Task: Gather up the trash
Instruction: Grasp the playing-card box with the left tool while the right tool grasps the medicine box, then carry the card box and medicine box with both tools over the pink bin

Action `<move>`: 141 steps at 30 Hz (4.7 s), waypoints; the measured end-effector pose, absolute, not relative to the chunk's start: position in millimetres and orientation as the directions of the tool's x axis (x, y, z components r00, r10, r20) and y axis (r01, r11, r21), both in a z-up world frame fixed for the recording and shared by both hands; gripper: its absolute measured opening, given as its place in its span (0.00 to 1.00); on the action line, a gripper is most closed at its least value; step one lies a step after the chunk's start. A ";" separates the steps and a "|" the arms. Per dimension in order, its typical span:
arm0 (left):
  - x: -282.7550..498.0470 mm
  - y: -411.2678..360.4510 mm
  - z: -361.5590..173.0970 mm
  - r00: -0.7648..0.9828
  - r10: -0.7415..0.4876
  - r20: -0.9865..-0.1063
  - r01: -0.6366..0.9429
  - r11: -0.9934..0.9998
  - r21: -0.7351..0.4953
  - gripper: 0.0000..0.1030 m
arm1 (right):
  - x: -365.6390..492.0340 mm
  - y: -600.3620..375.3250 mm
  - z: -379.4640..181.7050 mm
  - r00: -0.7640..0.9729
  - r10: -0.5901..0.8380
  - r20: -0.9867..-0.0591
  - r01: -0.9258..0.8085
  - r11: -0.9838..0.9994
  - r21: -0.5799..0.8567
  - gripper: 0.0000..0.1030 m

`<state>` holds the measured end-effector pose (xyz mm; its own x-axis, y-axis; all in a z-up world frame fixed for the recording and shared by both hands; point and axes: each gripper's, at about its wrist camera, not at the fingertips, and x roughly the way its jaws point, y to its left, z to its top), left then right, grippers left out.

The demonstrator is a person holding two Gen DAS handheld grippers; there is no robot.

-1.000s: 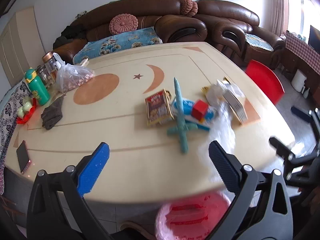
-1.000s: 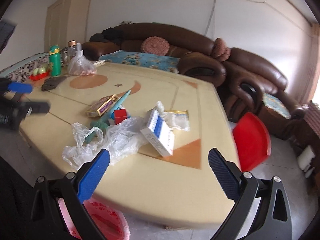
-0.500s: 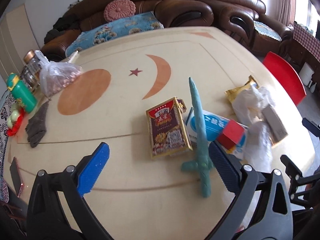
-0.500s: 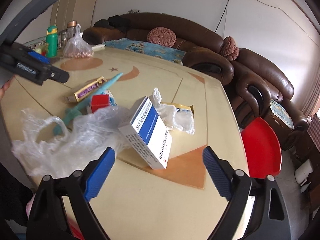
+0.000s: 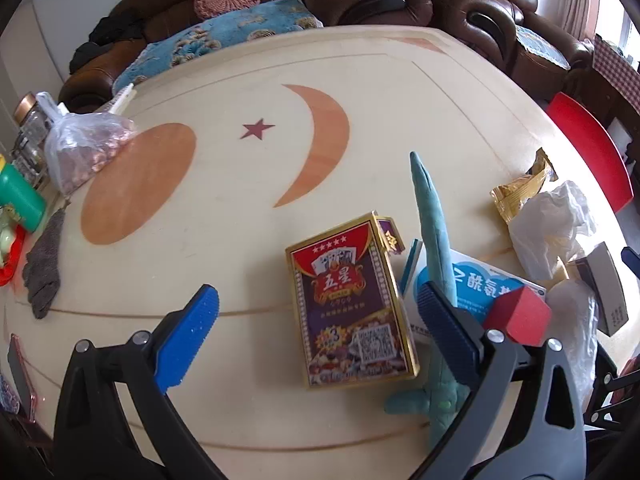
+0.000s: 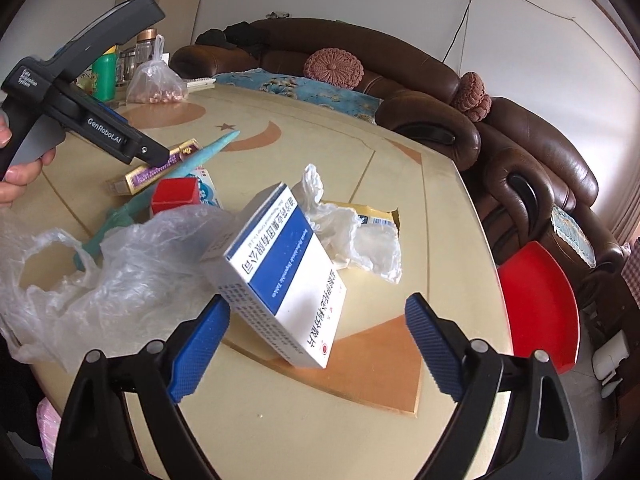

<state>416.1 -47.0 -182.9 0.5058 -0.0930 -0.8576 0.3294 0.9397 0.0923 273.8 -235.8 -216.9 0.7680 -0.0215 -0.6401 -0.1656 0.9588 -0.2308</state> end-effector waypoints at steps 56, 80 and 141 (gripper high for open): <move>447.0 -50.9 -204.0 0.359 -0.206 -0.910 0.343 0.936 -0.077 0.59 | 285.1 -255.9 -210.5 0.751 -0.026 -0.660 -0.113 0.979 -0.167 0.20; 407.9 -52.9 -167.2 0.467 -0.173 -0.867 0.370 0.929 0.013 0.59 | 283.7 -257.3 -197.9 0.756 -0.033 -0.654 -0.067 0.990 -0.127 0.20; 129.9 4.6 -138.2 0.455 -0.252 -0.854 0.464 0.886 -0.014 0.59 | 57.8 -116.1 -122.5 0.719 0.137 -0.681 -0.227 0.973 -0.044 0.20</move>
